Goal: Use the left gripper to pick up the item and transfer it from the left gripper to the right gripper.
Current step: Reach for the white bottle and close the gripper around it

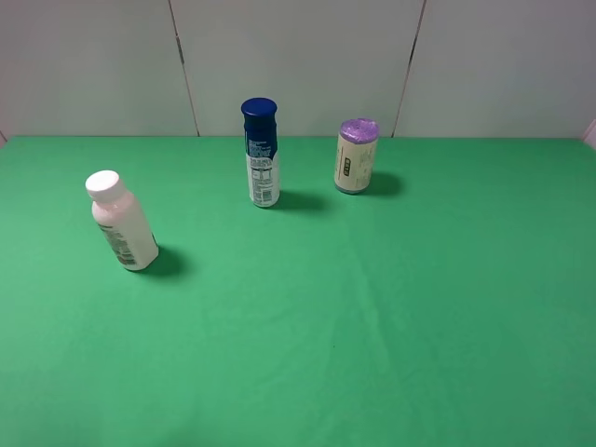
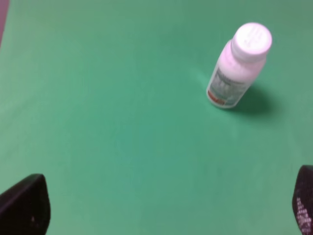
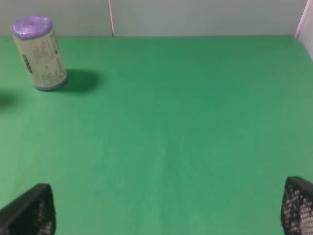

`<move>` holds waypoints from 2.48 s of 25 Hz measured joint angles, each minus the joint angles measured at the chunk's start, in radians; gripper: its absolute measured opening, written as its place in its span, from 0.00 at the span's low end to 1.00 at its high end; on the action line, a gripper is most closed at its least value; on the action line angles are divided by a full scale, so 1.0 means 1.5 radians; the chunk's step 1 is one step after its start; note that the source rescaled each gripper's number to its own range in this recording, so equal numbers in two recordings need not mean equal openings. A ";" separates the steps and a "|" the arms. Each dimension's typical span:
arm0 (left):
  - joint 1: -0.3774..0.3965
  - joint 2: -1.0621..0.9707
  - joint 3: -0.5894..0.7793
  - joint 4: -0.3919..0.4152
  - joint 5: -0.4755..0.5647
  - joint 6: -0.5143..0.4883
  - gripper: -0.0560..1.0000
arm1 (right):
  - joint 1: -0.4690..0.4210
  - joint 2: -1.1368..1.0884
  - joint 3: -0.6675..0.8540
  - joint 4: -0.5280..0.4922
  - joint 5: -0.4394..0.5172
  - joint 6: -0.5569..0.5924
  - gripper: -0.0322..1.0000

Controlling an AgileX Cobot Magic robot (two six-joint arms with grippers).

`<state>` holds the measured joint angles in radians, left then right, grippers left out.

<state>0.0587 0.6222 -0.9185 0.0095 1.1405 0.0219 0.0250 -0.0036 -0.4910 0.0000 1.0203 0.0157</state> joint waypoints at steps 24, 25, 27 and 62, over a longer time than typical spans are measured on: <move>-0.118 0.473 -0.085 0.005 -0.087 0.098 1.00 | 0.000 0.000 0.000 0.000 0.000 0.000 1.00; -0.126 0.490 -0.086 0.005 -0.097 0.098 1.00 | 0.000 0.000 0.000 0.000 0.000 0.000 1.00; -0.140 0.520 -0.086 0.005 -0.117 0.098 1.00 | 0.000 0.000 0.000 0.000 0.000 0.000 1.00; -0.207 0.742 -0.099 -0.016 -0.256 0.116 0.89 | 0.000 0.000 0.000 0.000 0.000 0.000 1.00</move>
<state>-0.2518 1.7354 -1.0668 -0.0152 0.7567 0.1962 0.0250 -0.0036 -0.4910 0.0000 1.0203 0.0157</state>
